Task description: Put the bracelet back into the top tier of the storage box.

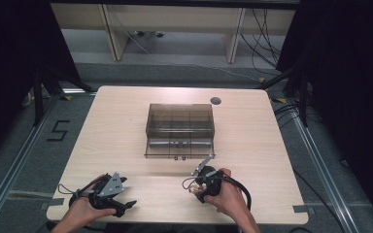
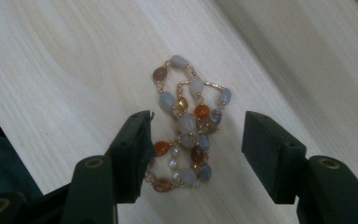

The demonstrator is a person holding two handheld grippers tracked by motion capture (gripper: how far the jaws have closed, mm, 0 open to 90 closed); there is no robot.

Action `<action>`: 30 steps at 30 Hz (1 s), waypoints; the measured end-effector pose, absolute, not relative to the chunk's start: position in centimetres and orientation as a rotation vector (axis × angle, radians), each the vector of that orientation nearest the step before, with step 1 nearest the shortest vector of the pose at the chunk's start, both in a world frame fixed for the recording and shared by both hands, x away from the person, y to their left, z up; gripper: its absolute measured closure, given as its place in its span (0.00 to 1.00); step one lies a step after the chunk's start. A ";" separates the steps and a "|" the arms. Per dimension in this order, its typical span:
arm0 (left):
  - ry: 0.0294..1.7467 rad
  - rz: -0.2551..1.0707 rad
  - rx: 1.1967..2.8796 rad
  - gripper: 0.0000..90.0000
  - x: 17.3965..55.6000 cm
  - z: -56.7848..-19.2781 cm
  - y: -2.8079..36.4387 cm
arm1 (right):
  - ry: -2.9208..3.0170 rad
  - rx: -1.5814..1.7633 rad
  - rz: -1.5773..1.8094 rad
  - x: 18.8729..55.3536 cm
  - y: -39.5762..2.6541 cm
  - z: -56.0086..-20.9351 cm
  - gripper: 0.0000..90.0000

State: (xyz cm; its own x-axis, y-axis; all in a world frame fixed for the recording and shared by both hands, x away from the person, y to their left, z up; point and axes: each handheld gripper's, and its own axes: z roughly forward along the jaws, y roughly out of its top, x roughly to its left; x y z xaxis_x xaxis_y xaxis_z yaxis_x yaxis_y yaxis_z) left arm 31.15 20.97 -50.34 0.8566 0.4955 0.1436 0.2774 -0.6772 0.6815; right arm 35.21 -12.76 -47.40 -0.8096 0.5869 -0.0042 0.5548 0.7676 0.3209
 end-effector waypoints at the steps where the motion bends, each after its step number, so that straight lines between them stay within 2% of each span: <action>1: 0.557 0.417 2.346 0.18 31.1 -50.3 21.0 | 2.865 0.913 0.470 35.3 -12.7 -47.5 0.51; 20: 0.551 0.409 2.350 0.18 31.3 -50.4 21.0 | 2.915 0.924 0.380 36.3 -11.8 -48.0 0.59; 30: 0.555 0.413 2.350 0.18 31.2 -50.3 20.9 | 2.922 0.918 0.305 36.6 -11.4 -47.8 0.70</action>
